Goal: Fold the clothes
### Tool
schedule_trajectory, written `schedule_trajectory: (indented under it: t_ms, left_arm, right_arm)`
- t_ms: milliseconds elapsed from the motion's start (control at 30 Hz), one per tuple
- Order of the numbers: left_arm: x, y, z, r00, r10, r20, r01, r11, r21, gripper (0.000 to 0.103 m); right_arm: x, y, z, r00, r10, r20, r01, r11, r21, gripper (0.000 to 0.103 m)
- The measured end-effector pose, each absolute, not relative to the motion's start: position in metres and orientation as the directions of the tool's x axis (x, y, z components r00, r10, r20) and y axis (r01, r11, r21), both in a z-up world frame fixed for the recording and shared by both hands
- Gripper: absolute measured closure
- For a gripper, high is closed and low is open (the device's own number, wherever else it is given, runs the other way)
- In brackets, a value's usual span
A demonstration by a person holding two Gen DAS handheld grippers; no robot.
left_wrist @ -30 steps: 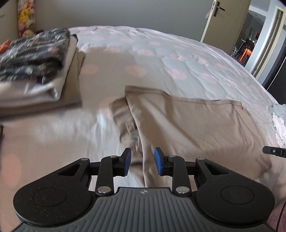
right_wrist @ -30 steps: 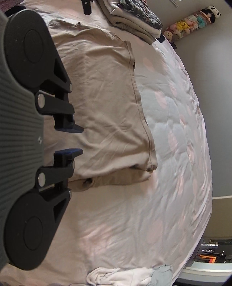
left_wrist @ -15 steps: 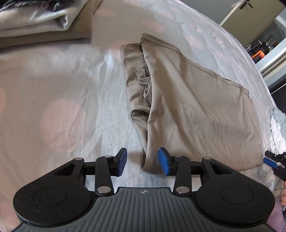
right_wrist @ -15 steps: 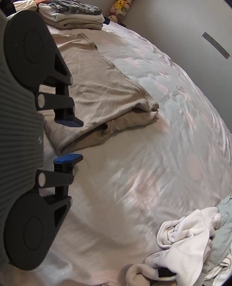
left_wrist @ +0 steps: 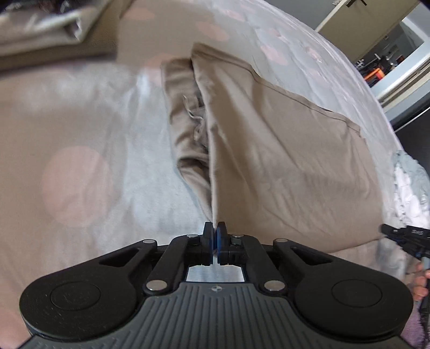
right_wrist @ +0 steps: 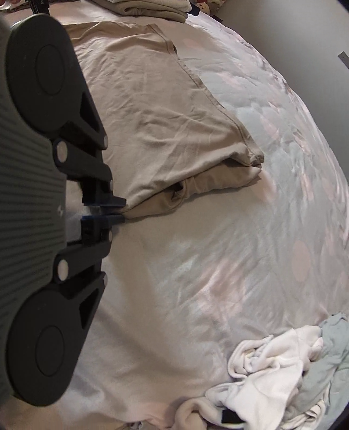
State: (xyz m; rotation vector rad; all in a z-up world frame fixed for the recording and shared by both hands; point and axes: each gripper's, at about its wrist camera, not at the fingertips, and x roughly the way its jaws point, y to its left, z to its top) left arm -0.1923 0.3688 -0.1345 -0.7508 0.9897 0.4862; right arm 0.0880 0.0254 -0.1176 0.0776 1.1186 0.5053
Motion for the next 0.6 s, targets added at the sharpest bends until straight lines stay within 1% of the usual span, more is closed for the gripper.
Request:
schedule_trajectory:
  t_ms: [100,233,300,333,400,433,467,533,600]
  left_arm:
    - [-0.192,0.371,-0.143,0.426,0.007,-0.905,-0.7,0.637,-0.325,0.103]
    - [-0.188,0.372,-0.148,0.396,0.0,-0.918,-0.707,0.639,-0.304,0.102]
    - [-0.189,0.372,-0.147,0.399,0.001,-0.917,-0.708,0.635,-0.307,0.099]
    - [-0.191,0.373,-0.147,0.407,0.002,-0.913,-0.714,0.625,-0.317,0.098]
    - [-0.197,0.376,-0.145,0.426,0.009,-0.905,-0.728,0.597,-0.337,0.094]
    - [-0.2,0.378,-0.143,0.436,0.026,-0.9,-0.737,0.583,-0.341,0.093]
    - [-0.202,0.379,-0.14,0.448,0.046,-0.893,-0.744,0.573,-0.344,0.091]
    - [-0.207,0.38,-0.133,0.476,0.09,-0.875,-0.754,0.554,-0.353,0.091]
    - [-0.211,0.383,-0.128,0.504,0.13,-0.854,-0.76,0.536,-0.368,0.087]
  right_arm:
    - [0.086,0.026,-0.117,0.35,0.379,-0.857,-0.345,0.903,0.258,0.097]
    - [0.087,0.036,-0.125,0.333,0.309,-0.891,-0.359,0.915,0.184,0.098]
    - [0.088,0.037,-0.126,0.33,0.303,-0.894,-0.359,0.916,0.178,0.097]
    - [0.088,0.035,-0.126,0.331,0.308,-0.892,-0.352,0.917,0.187,0.096]
    - [0.089,0.029,-0.124,0.343,0.318,-0.884,-0.32,0.924,0.209,0.088]
    - [0.09,0.025,-0.122,0.351,0.323,-0.879,-0.301,0.928,0.221,0.081]
    - [0.091,0.021,-0.12,0.361,0.332,-0.871,-0.282,0.929,0.237,0.077]
    - [0.091,0.015,-0.117,0.385,0.363,-0.849,-0.257,0.925,0.279,0.076]
    - [0.09,0.015,-0.115,0.394,0.391,-0.832,-0.263,0.915,0.306,0.076]
